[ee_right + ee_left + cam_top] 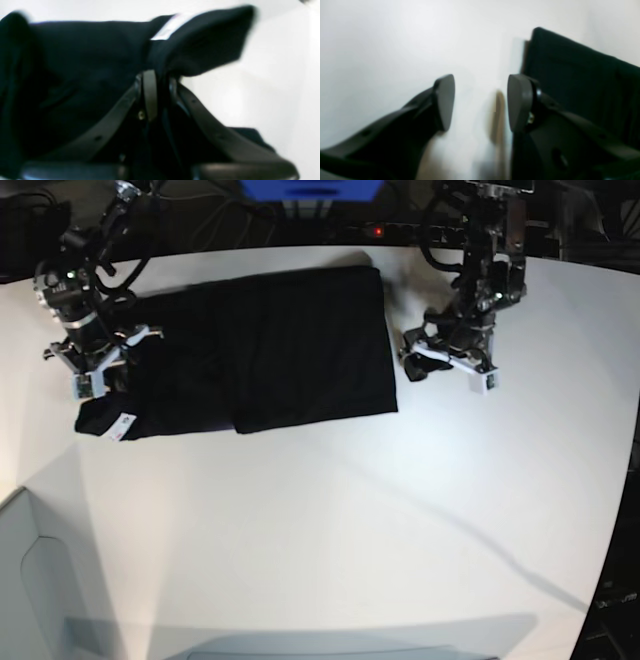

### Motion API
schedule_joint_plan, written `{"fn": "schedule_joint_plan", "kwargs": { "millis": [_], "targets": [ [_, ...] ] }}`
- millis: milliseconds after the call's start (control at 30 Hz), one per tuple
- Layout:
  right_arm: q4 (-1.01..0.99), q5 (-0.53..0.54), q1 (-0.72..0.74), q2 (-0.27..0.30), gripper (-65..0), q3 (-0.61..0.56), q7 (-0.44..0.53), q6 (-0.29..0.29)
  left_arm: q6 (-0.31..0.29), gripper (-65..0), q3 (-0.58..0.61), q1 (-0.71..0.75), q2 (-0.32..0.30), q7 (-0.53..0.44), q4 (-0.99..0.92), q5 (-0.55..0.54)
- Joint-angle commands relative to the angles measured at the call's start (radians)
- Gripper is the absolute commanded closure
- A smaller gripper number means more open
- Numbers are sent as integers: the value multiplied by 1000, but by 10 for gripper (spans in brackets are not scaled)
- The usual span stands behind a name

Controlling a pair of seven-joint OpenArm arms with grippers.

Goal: Fold the T-shirt properly
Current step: 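Withdraw the left gripper and grasp the bundle's end with the right gripper, then lift and swing the held bundle with the right gripper toward the table center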

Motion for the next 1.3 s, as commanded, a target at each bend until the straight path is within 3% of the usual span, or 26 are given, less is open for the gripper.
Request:
{"fn": "schedule_joint_plan", "kwargs": {
  "millis": [0, 233, 567, 800, 1067, 1267],
  "targets": [
    [39, 15, -2, 0, 0, -22, 24, 12, 0, -329, 14, -11, -2, 28, -16, -3],
    [123, 15, -35, -105, 0, -226, 24, 12, 0, -329, 88, -54, 3, 18, -109, -3],
    [0, 15, 21, -110, 0, -619, 37, 12, 0, -329, 93, -62, 3, 23, -123, -1],
    [-139, 15, 90, -108, 0, -729, 38, 12, 2, -329, 93, -56, 3, 20, -123, -1],
    [-150, 19, 95, -108, 0, -856, 38, 12, 3, -329, 86, -51, -8, 25, -117, -1],
    [-150, 19, 126, -105, 0, -852, 38, 12, 8, -321, 83, 23, -85, 26, 24, -13]
  ]
}}
